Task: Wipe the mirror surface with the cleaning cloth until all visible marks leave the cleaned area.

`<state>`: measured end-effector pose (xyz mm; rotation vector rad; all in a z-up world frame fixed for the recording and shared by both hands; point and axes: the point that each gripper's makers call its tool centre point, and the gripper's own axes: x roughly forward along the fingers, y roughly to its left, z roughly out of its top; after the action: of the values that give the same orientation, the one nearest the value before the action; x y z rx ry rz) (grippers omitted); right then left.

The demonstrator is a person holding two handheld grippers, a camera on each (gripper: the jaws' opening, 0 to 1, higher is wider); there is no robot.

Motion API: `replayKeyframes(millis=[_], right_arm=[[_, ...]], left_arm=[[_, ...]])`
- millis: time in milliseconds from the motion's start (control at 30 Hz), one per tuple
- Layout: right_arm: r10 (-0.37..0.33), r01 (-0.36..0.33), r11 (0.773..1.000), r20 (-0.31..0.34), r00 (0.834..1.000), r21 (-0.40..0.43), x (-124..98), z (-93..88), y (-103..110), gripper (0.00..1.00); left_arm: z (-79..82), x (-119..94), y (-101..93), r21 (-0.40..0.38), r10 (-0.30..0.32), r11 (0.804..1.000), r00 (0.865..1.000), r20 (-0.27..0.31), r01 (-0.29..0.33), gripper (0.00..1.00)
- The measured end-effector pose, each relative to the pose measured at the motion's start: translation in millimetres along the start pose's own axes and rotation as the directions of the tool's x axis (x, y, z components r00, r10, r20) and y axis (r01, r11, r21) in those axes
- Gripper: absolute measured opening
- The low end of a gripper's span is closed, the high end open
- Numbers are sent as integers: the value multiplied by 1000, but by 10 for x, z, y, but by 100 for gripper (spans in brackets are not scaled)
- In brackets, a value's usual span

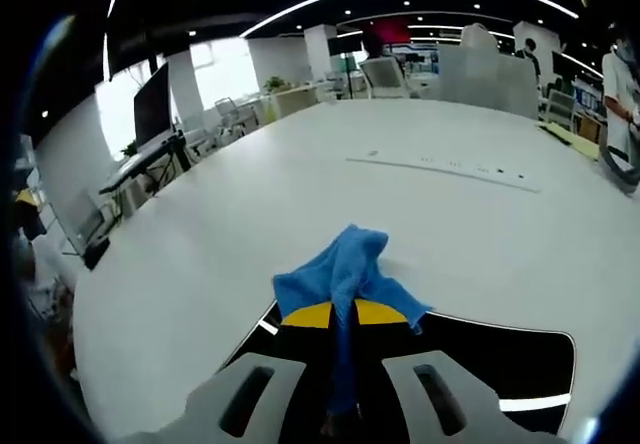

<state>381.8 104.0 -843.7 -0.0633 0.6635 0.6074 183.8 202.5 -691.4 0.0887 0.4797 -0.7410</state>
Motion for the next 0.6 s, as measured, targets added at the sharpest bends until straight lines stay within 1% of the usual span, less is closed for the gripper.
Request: replayKeyframes(millis=[67, 133, 600], right_arm=[[2, -2, 1000, 0, 1000, -22, -6, -7, 20, 1], [3, -3, 1000, 0, 1000, -14, -10, -6, 21, 1], [21, -21, 998, -7, 1000, -57, -78, -84, 143, 1]], left_arm=[[1, -1, -2, -3, 0, 1000, 1000, 2, 0, 96], [0, -3, -1, -4, 1, 1000, 1000, 3, -1, 96], [0, -18, -40, 7, -4, 1000, 1000, 4, 4, 96]])
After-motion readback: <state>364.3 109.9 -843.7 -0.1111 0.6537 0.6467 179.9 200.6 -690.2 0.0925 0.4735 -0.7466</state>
